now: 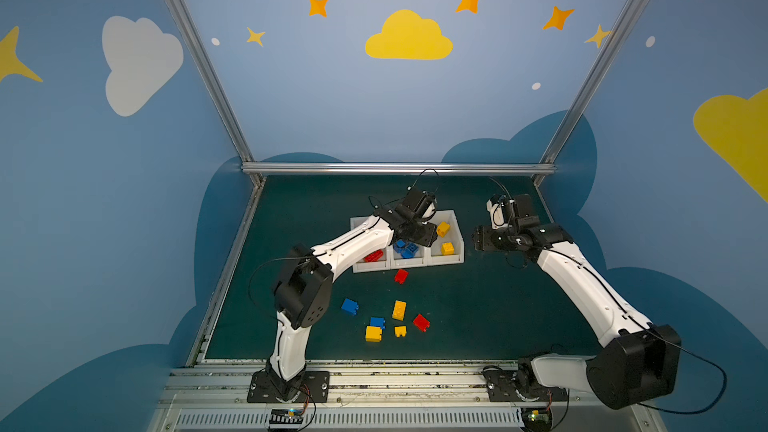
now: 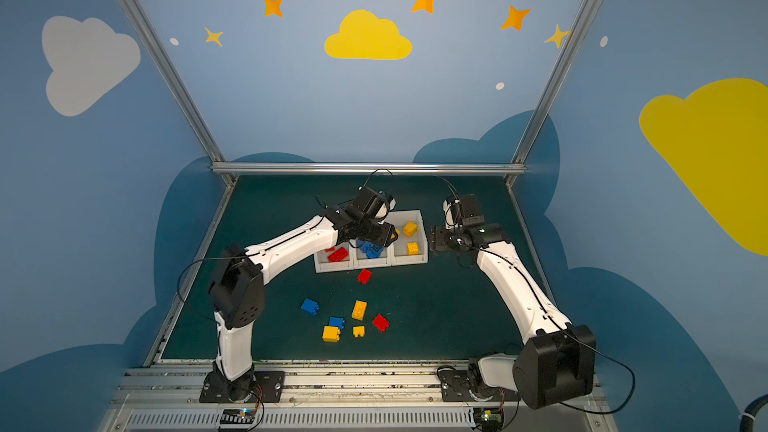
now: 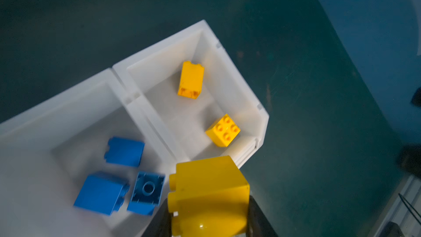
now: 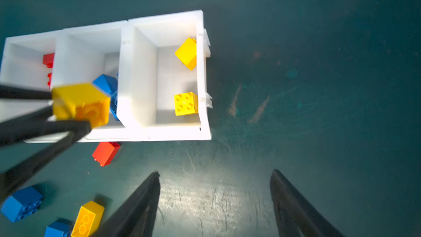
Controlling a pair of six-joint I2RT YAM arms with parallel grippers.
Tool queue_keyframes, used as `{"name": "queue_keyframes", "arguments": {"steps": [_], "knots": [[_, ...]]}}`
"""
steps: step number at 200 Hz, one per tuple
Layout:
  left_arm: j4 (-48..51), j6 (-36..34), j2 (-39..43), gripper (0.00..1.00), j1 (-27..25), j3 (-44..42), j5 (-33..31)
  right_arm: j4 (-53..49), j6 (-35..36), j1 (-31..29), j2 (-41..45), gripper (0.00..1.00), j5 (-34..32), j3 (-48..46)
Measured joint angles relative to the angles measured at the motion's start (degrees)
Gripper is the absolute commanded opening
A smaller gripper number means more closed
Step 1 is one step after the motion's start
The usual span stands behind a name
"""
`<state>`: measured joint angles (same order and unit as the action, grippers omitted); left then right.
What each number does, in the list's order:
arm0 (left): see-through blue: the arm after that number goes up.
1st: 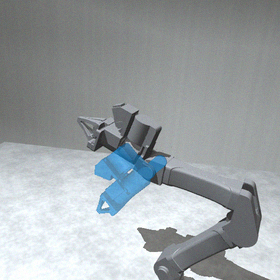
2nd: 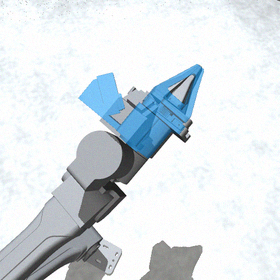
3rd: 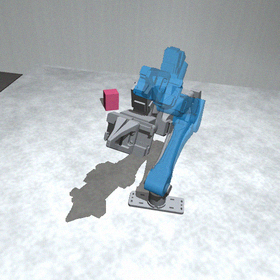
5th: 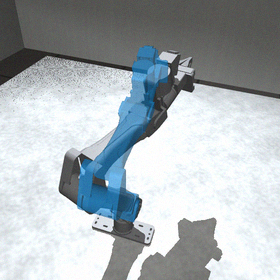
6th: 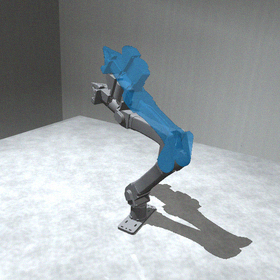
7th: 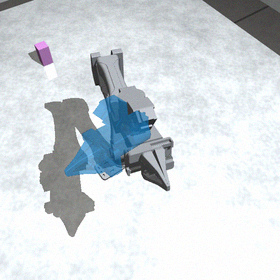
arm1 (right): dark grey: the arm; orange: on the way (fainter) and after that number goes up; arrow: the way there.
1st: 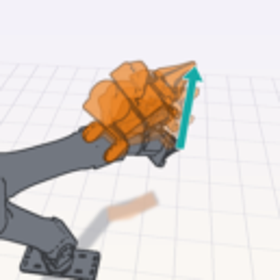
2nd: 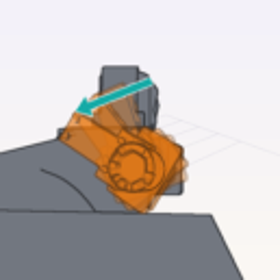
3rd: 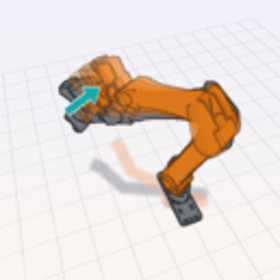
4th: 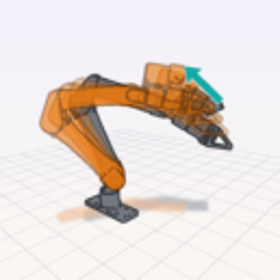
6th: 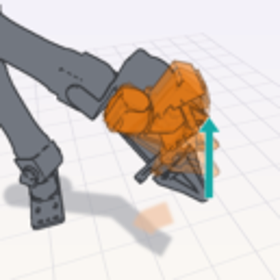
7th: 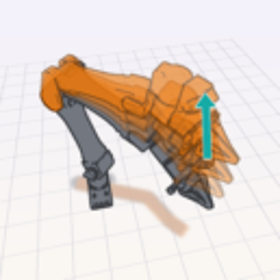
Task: Sort the legos into containers by color
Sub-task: 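Carry the yellow brick into the end compartment while the right arm swings aside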
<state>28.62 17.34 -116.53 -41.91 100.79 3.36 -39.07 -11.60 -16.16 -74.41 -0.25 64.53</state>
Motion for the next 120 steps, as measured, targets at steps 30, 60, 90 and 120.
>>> {"name": "queue_keyframes", "arguments": {"steps": [30,60,90,120], "knots": [[0.7,-0.9,-8.7,0.42,0.2,10.9,2.8,-0.3,0.0,1.1,2.3,0.76,0.8,-2.2],[2.5,-1.1,-14.7,0.44,0.5,17.9,4.7,-0.6,0.0,1.4,3.7,0.76,1.6,-3.0],[3.3,-0.9,-16.9,0.53,0.7,19.6,5.9,-0.7,0.0,1.6,3.9,0.76,2.1,-3.0],[4.0,-0.6,-17.0,0.56,0.8,19.6,6.2,-1.0,0.0,1.8,3.9,0.77,2.5,-3.0]]}}
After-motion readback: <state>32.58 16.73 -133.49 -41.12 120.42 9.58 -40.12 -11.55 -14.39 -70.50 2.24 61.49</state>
